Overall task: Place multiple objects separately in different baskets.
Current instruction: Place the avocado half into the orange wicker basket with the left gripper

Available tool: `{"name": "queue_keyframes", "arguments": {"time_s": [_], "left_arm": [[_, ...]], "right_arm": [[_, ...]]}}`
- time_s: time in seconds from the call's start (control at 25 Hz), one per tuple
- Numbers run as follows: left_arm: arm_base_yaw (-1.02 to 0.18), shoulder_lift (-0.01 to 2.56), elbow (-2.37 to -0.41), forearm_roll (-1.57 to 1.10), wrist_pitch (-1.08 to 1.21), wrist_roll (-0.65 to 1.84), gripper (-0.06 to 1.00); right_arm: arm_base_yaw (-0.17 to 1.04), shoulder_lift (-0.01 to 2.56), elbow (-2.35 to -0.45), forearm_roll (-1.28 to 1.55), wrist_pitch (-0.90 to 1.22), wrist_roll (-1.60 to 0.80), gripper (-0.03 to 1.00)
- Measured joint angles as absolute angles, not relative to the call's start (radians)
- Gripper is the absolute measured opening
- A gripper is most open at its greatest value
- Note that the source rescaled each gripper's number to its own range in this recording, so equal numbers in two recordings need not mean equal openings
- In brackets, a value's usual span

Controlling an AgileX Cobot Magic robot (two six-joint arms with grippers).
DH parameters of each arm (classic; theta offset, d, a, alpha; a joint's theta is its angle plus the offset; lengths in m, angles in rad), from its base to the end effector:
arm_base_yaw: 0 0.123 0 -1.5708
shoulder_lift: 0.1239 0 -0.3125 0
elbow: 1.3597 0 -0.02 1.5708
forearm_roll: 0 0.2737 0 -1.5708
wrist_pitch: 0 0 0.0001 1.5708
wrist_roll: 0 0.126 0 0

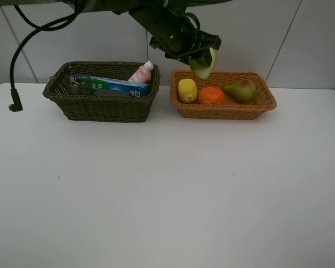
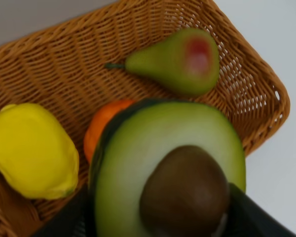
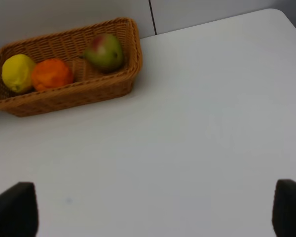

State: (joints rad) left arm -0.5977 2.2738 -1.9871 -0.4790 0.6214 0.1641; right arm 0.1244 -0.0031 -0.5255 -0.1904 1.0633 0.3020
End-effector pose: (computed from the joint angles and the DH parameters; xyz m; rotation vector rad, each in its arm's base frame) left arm 0.4684 -0.3598 0.2158 0.5731 2.3494 -0.7177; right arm 0.0165 -0.0189 0.2821 0.1899 1.9953 0.0462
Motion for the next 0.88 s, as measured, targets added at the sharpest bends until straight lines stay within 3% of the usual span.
{"name": "queue_keyframes", "arguments": {"time_s": [0.24, 0.88], "left_arm": [[-0.598, 2.386, -2.082, -0.488, 0.536, 0.205, 0.62], [-0.619, 2.487, -2.084, -0.488, 0.273, 0.307, 0.62]], "right_arm": [[0.124, -0.003, -0.526, -0.19, 1.063, 0.302, 1.0], [0.124, -0.003, -0.526, -0.19, 1.063, 0.302, 1.0]]}}
